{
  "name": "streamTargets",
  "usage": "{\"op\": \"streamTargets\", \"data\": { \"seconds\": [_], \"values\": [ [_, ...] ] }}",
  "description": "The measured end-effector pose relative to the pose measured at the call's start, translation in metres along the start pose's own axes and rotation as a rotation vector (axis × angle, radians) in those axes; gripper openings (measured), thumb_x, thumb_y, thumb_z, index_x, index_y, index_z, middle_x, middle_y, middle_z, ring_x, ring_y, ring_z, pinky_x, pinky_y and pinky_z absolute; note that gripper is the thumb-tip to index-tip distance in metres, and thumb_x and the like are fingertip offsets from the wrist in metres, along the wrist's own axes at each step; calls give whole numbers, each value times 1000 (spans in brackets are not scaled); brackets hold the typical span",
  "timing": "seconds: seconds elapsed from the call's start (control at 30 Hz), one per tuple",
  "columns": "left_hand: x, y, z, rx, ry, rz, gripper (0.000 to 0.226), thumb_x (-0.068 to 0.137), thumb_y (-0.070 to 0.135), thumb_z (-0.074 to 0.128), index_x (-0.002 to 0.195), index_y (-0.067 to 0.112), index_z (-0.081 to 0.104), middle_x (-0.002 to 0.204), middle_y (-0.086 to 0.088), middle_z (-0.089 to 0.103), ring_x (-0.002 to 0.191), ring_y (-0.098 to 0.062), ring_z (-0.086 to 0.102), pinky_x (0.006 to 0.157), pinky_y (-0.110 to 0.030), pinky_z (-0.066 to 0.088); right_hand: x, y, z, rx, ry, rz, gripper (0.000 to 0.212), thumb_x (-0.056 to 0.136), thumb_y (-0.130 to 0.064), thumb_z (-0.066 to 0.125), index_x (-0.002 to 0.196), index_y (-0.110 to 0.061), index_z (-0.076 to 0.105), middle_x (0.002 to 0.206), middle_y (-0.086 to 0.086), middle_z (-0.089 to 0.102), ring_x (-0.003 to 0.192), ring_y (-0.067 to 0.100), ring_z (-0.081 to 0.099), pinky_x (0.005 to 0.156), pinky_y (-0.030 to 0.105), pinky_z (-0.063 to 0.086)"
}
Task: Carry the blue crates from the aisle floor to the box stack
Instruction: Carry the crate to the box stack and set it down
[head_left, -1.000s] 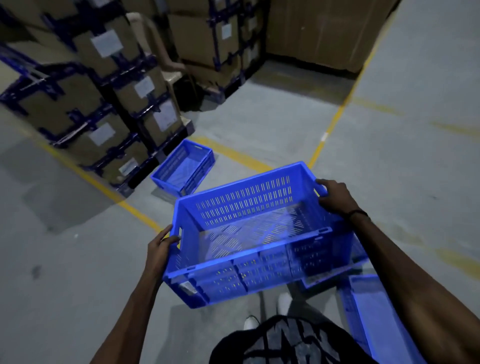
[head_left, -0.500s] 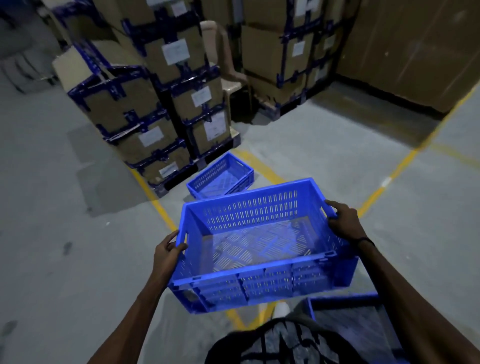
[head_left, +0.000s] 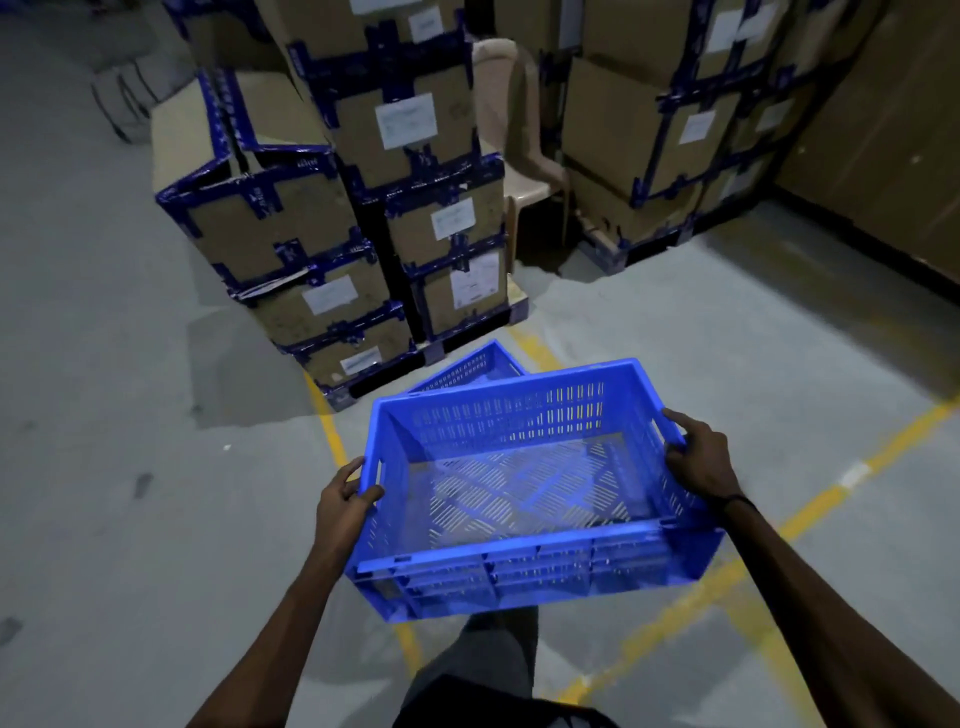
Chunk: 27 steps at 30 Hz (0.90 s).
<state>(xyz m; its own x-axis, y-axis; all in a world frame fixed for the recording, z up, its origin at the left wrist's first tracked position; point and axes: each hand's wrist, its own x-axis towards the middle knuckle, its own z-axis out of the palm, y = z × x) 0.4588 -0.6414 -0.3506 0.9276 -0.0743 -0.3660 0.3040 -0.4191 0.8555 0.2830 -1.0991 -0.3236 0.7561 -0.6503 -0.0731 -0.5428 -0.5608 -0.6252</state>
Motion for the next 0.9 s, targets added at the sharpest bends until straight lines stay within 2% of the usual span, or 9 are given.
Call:
{"op": "streamTargets", "data": {
  "seconds": [0.1, 0.2, 0.3, 0.4, 0.47, 0.6, 0.7, 0.77, 0.9],
  "values": [
    [55, 17, 23, -15, 15, -20, 54, 92, 8, 71, 141, 26, 57, 99, -14, 77, 79, -33, 74, 77, -55, 61, 67, -7, 13, -6, -20, 5, 70, 64, -19, 47, 131, -11, 64, 89, 21, 73, 78, 39, 66, 75, 32, 43],
    [111, 34, 42, -35, 20, -51, 55, 92, 10, 71, 143, 26, 55, 105, -15, 76, 84, -31, 74, 79, -55, 61, 136, -11, 26, -68, -51, 17, 58, 75, -8, 61, 133, -11, 63, 92, 21, 72, 80, 38, 66, 73, 32, 42],
    [160, 55, 62, -41, -4, -60, 56, 92, 10, 71, 143, 26, 55, 110, -10, 76, 90, -27, 74, 73, -43, 60, 201, -14, 41, -81, -77, 11, 57, 76, -3, 63, 132, -13, 63, 84, 23, 71, 78, 40, 67, 72, 33, 42],
    [206, 71, 84, -58, -6, -105, 57, 91, 9, 71, 143, 26, 54, 112, -9, 75, 91, -27, 73, 68, -32, 54, 260, -19, 57, -78, -102, 12, 59, 77, 5, 64, 133, -15, 63, 87, 25, 71, 82, 42, 67, 77, 38, 46],
    [230, 78, 98, -64, 7, -152, 57, 90, 10, 72, 143, 24, 53, 113, -11, 74, 91, -29, 72, 67, -32, 53, 293, -20, 65, -65, -111, 17, 60, 76, 7, 64, 132, -14, 63, 89, 24, 71, 80, 42, 67, 79, 40, 48],
    [266, 89, 130, -93, 26, -240, 60, 85, 11, 76, 139, 19, 52, 114, -15, 73, 84, -29, 70, 68, -35, 52, 356, -19, 77, -25, -177, 30, 58, 75, -4, 62, 131, -20, 62, 81, 26, 70, 76, 41, 67, 76, 39, 47],
    [292, 94, 158, -113, 42, -308, 73, 67, 27, 75, 135, 18, 52, 118, -11, 72, 94, -31, 72, 80, -47, 59, 405, -16, 82, 20, -232, 39, 63, 70, -14, 55, 132, -22, 61, 78, 20, 70, 72, 36, 64, 71, 32, 40],
    [308, 92, 179, -125, 67, -342, 80, 57, 35, 76, 131, 20, 51, 118, -11, 71, 98, -33, 72, 86, -54, 59, 438, -9, 86, 18, -285, 53, 62, 74, -9, 57, 135, -21, 59, 79, 14, 68, 73, 33, 61, 72, 31, 39],
    [336, 92, 225, -134, 113, -426, 76, 57, 35, 78, 127, 27, 48, 111, -9, 71, 95, -33, 72, 80, -48, 60, 514, 12, 102, 21, -368, 33, 69, 70, -17, 51, 138, -24, 56, 84, 18, 72, 74, 38, 65, 67, 32, 41]
  ]
}}
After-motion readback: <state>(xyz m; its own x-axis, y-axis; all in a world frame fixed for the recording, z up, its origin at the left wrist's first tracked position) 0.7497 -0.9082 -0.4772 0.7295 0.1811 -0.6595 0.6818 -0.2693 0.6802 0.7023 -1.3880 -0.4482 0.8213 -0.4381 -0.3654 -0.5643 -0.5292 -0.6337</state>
